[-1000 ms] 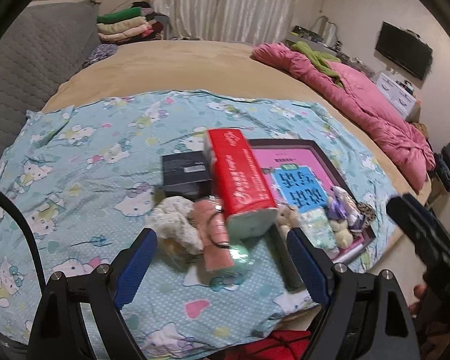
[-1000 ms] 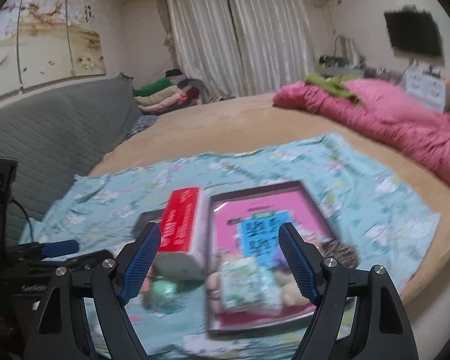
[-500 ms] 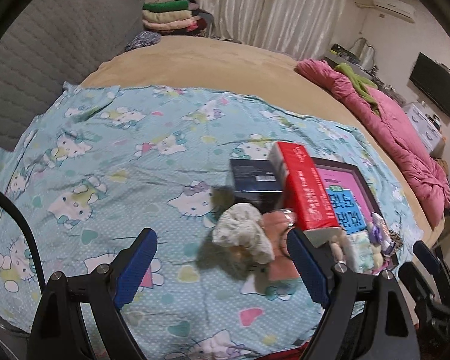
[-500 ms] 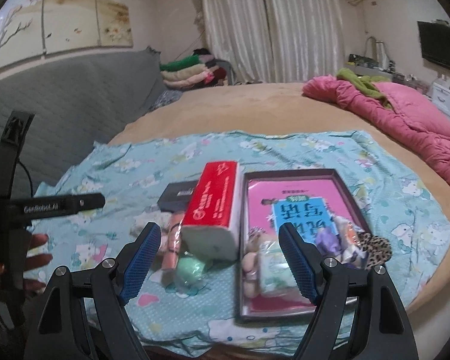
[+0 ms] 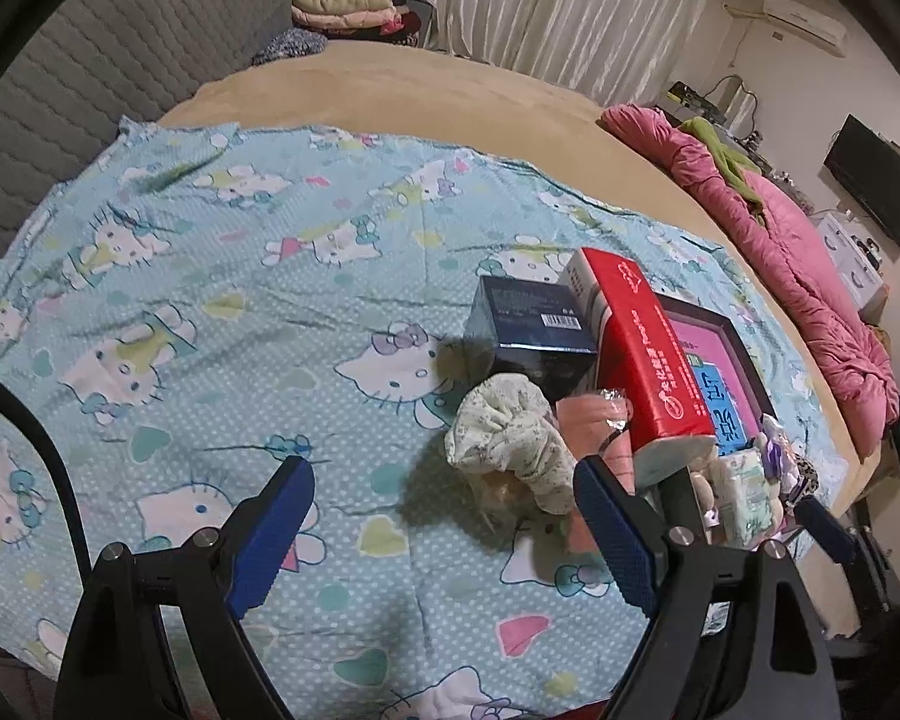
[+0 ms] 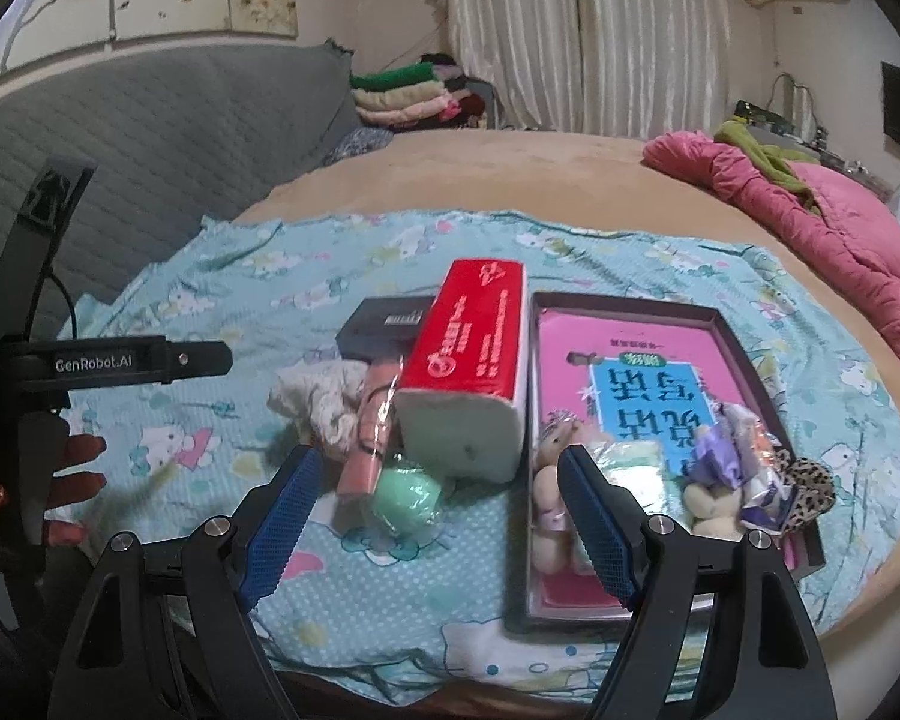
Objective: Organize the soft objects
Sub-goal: 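Close the left tool on the white scrunchie while the right tool grips the bagged green ball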
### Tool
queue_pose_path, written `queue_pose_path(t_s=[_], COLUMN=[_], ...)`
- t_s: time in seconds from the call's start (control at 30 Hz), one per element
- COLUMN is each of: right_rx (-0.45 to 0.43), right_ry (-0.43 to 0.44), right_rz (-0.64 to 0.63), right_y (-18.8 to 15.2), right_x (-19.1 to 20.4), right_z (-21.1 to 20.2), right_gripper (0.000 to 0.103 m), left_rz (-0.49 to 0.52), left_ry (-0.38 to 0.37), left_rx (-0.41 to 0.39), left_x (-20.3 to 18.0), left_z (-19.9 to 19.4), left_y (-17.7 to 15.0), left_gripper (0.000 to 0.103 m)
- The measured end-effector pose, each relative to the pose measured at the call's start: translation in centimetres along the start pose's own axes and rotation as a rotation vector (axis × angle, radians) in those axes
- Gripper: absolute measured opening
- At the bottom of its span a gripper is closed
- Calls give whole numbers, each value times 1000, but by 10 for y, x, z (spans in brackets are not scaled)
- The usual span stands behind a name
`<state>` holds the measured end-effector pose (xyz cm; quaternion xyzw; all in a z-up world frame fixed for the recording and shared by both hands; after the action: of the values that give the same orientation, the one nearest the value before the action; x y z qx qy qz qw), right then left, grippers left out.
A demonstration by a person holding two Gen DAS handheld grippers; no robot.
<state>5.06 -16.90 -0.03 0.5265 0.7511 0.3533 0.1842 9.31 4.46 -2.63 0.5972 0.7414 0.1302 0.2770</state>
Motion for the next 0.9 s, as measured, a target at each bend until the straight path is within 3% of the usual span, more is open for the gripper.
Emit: queue_pose_path(t_s=[0.43,0.9], right_rx=[161,202], right_ry=[-19,-73], right_rz=[-168,-273], right_y=[-32,-46], right_x=[23,28], right_z=[78,130], right_gripper=[82,82], left_rz=[-37,43], left_ry=[-62,-48], left_rx=[39,15], left_x=[12,-7], left_z=[32,71], left_y=[-9,13], left_gripper=[88,87])
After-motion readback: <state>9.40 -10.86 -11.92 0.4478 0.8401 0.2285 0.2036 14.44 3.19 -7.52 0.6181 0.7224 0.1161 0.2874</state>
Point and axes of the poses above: each gripper's, at about its wrist camera, not at the fingertips, and z roughly the way its jaws point, x to its left, y to its top, the point moved 4 cm from there along z, roughly the way its jaws point, and after that the axes turned 2 degrees about x, right-handed, at the moved point
